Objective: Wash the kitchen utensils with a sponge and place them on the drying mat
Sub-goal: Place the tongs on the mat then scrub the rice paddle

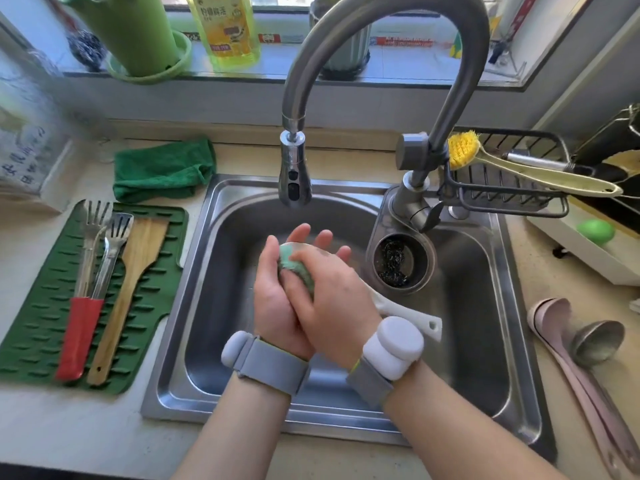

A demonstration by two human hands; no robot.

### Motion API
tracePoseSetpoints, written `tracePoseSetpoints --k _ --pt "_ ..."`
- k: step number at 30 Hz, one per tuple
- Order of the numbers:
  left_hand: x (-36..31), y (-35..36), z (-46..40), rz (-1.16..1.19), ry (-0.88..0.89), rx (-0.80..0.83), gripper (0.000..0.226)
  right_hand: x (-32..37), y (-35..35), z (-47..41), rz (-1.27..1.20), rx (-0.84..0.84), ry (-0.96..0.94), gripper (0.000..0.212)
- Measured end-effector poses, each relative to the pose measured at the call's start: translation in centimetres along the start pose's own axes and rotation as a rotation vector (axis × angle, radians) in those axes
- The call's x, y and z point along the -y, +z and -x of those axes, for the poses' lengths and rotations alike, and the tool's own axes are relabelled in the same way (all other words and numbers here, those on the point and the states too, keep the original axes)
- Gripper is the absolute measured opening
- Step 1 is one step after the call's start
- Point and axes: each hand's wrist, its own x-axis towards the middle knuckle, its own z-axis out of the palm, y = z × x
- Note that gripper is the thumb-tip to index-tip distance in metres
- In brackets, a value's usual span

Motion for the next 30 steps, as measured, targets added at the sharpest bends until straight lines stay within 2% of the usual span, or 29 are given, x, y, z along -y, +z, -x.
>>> tracePoseSetpoints --k 2,3,5,8,10,12,13,16,18,20,21,23,24,27,28,30 --pt "-0.6 0.1 0.1 -0.002 0.053 0.039 0.036 -2.0 -0.9 0.4 0.111 -0.028 0.009 0.022" --pt "-0.7 0.3 0.2 -0.022 0.060 0.055 0.034 -2.6 -1.5 0.4 0.117 -0.051 0.103 0.022" --pt "-0.2 0.3 0.0 -0.045 0.071 0.056 0.031 -1.7 -1.4 -0.2 0.024 0.013 0.204 0.023" --pt "0.0 0.0 0.3 0.003 0.037 0.084 0.036 1.9 -0.1 -0.7 -0.040 0.074 0.038 0.025" --pt "-0.5 0.2 0.4 0.024 0.021 0.123 0.039 0.5 -0.3 -1.3 0.074 -0.058 0.017 0.025" --pt "-0.3 0.5 0.6 -0.003 0.015 0.085 0.034 -1.5 -1.1 -0.6 0.149 -0.123 0.169 0.026" --pt "-0.1 0.5 0.6 -0.030 0.021 0.072 0.030 -1.5 -1.0 -0.1 0.103 -0.118 0.227 0.025" --pt "0.1 0.3 0.7 -0.052 0.058 0.050 0.025 1.3 0.0 0.5 -0.072 0.002 0.091 0.024" --pt "-0.8 0.0 0.6 -0.009 0.095 0.069 0.028 0.4 0.3 0.7 0.039 -0.034 0.004 0.023" --pt "-2.2 -0.4 0.5 -0.020 0.149 0.077 0.029 -3.3 -0.6 1.2 0.171 -0.099 0.124 0.024" --pt "-2.7 -0.5 0.3 -0.047 0.159 0.072 0.030 -5.1 -1.4 1.8 0.180 -0.110 0.281 0.023" --pt "-2.8 -0.8 0.2 -0.098 0.167 0.036 0.032 -6.5 -1.7 2.4 0.041 -0.078 0.563 0.018" --pt "-2.4 -0.6 0.1 -0.109 0.158 0.030 0.032 -5.4 -1.2 2.0 -0.018 -0.080 0.557 0.017" --pt "-1.5 -0.2 0.2 -0.036 0.130 0.050 0.034 0.2 1.4 0.7 0.014 -0.120 0.164 0.022" --pt "-1.7 -0.3 0.3 -0.024 0.144 0.052 0.036 0.8 1.7 0.7 0.050 -0.115 0.088 0.025" --pt "-2.8 -0.7 0.5 -0.042 0.180 0.026 0.039 -1.8 0.7 1.3 0.089 -0.085 0.081 0.027"
